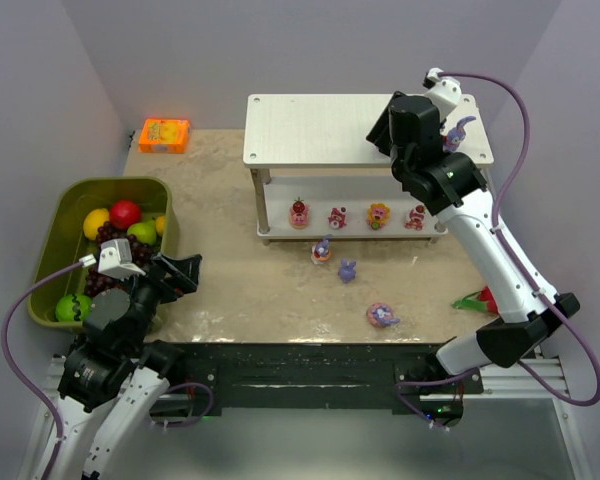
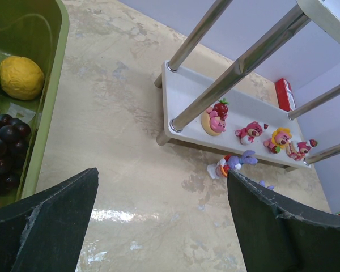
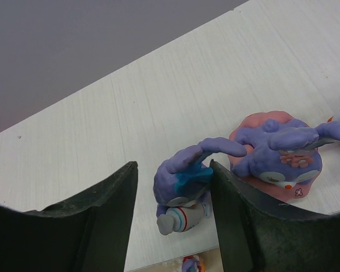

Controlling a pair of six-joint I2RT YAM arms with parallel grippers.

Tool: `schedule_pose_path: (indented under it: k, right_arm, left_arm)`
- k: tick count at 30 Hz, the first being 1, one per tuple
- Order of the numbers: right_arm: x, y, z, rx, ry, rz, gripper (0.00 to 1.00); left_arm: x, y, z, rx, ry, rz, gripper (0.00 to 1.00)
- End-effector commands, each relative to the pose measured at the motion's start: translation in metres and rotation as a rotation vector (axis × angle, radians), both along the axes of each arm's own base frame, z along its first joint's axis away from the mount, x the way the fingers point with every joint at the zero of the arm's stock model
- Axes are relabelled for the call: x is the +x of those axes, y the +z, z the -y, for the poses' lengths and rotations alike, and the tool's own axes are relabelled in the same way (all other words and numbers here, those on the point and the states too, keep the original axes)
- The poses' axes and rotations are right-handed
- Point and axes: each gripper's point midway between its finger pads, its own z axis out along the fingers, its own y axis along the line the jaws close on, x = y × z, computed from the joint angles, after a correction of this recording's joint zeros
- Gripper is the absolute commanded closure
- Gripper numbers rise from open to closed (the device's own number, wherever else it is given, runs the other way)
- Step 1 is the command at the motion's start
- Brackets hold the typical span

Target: Place and organize the plastic toys onto the shelf

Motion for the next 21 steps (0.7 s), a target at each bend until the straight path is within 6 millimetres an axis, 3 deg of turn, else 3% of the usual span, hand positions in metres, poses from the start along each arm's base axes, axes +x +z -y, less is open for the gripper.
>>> schedule_pose_path:
  k: [1,21]
  right_arm:
    - [-0.005,0.026,0.002,0.034,0.013,0.057,0.43]
    - [-0.022,0.050,0.009,0.044,0.045,0.103,0.43]
  left_arm:
    - [-0.001,0.012,-0.003,-0.028,0.017,0.031,0.01]
    - [-0.001,0.011,-0.003,-0.028,0.020,0.028,0.01]
